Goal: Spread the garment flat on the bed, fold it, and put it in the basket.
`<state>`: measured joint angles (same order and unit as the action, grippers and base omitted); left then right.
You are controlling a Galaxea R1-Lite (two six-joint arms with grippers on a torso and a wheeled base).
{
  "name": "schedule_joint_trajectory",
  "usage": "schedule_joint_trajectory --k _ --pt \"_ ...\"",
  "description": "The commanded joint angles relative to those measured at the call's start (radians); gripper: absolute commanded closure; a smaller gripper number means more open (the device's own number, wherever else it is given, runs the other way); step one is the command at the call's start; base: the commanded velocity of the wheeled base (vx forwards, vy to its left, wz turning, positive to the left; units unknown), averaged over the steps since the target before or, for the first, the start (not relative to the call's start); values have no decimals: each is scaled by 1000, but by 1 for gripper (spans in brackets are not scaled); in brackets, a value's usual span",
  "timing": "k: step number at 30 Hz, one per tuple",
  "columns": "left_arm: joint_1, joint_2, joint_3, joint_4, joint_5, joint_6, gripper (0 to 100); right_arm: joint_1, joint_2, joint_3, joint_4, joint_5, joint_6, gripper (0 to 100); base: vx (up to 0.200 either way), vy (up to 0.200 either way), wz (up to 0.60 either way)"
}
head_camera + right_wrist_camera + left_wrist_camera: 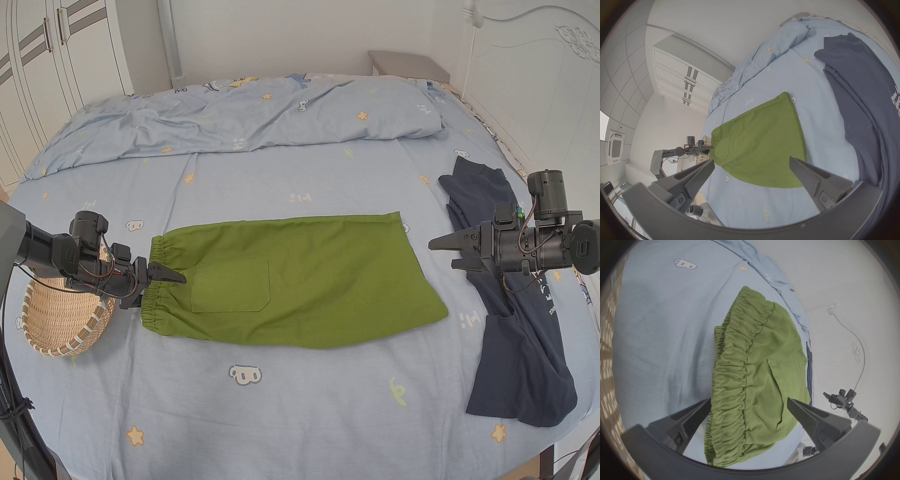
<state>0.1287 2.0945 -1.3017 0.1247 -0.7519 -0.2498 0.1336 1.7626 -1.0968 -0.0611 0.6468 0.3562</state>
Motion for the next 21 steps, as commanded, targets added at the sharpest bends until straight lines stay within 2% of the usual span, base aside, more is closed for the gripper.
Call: schedule_joint_trajectory --k 1,9,10,21 --pt "0 24 -8 -3 -9 -9 0 -2 2 0 0 1 0 0 0 0 0" --pt "5 50 -24 -2 -9 -11 0 -9 2 0 0 1 0 0 0 0 0" --pt "6 50 -24 -2 -9 -11 100 -16 3 -2 0 1 0 0 0 0 0" --pt "6 36 -25 4 -9 -11 100 -58 71 -12 6 10 -9 0 0 0 0"
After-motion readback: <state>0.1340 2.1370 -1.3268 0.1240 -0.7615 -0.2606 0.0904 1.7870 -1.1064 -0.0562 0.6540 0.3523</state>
